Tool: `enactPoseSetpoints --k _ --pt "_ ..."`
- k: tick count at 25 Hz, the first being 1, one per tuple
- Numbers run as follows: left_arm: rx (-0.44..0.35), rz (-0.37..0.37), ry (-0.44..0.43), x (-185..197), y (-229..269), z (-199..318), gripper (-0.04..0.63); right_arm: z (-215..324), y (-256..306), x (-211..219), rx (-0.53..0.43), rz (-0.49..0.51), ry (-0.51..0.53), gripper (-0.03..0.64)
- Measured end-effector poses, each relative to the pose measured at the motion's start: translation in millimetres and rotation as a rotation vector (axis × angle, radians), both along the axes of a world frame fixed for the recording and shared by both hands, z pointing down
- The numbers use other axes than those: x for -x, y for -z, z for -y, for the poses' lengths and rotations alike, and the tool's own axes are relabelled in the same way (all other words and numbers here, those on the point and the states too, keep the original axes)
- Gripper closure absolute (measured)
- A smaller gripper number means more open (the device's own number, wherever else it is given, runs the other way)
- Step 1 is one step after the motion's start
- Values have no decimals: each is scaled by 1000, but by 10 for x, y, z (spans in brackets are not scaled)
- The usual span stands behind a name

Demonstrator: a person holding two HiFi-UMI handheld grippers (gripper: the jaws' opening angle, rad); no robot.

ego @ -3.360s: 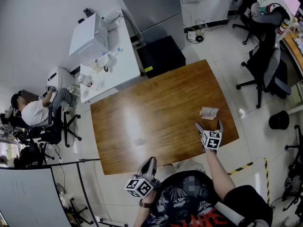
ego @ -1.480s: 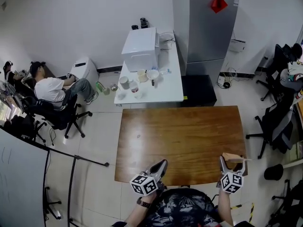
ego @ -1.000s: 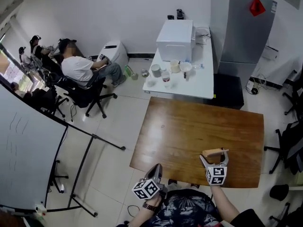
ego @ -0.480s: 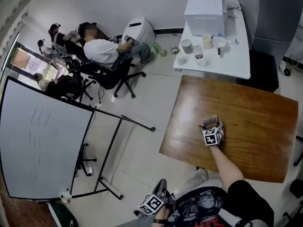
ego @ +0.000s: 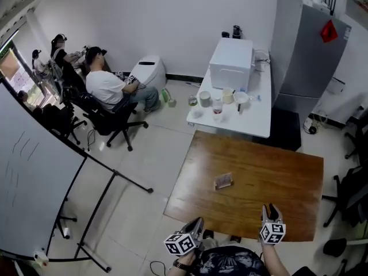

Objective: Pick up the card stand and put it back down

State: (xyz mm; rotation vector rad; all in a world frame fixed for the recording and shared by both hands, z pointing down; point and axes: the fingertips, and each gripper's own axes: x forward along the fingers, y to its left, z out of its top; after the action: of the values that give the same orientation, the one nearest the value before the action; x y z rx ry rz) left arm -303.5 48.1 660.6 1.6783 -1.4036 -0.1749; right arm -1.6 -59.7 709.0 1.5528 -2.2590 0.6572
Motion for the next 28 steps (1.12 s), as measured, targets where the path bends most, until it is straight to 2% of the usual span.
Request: enactPoseSetpoints --k 3,7,9,12,14,19,22,28 --pt "-82 -26 -104 -330 106 342 598 -259 397 -745 -58 -35 -147 627" --pt "-137 -49 -171 -690 190 531 598 -441 459 -1134 -59 -43 -232 627" --pt "-159 -25 -223 -848 245 653 598 -433 521 -1228 -90 -11 -280 627" --pt "-182 23 -253 -938 310 755 598 -413 592 -1263 -116 35 -307 627" --pt "-187 52 -247 -914 323 786 598 -416 595 -1280 -116 53 -304 627" --pt "-196 84 -167 -626 330 881 598 -399 644 -1317 -121 60 -291 627" --pt "-190 112 -165 -500 329 911 598 -347 659 -1263 -121 67 -279 627" --pt "-166 105 -176 -618 275 862 598 -266 687 -1199 -123 50 -234 627"
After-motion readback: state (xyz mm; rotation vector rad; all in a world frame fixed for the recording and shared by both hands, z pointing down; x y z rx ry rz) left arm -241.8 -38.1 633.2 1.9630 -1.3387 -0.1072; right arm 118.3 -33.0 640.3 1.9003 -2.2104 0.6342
